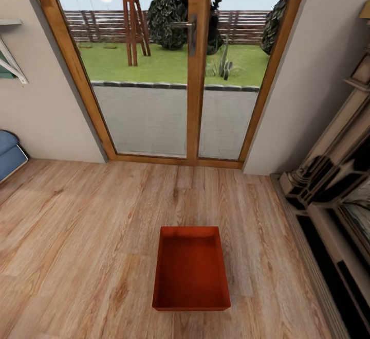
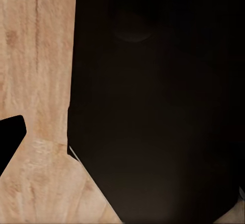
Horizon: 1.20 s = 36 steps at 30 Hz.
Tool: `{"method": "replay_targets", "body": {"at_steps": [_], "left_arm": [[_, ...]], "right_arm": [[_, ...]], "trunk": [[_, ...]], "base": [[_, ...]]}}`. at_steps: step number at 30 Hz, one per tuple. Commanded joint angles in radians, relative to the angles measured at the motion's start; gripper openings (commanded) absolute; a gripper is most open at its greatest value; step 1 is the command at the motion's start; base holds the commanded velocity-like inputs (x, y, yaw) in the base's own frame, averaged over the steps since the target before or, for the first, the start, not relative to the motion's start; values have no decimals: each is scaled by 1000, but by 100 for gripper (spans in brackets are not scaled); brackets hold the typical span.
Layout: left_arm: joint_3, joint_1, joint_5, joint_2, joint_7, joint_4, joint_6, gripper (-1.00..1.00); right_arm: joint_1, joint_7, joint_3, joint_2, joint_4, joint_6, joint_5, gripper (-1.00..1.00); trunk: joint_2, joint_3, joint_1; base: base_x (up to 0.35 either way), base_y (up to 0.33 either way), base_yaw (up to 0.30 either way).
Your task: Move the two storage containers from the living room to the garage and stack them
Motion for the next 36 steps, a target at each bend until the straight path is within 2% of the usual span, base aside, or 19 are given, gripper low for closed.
{"method": "replay_targets", "body": {"at_steps": [1, 24, 36], "left_arm": [[1, 0, 6, -1, 3, 0, 3, 100], [1, 0, 12, -5, 2, 2, 4, 100], [1, 0, 13, -3, 3, 2, 5, 100]], "right_arm": [[-1, -1, 8, 1, 2, -5, -9, 100], [-1, -1, 8, 0, 2, -6, -11, 100], [-1, -1, 8, -5, 2, -8, -15, 100]], "trunk": [[0, -1, 0], [0, -1, 0], [0, -1, 0]], "base": [[0, 0, 0], [0, -46, 2], [0, 0, 158]]}}
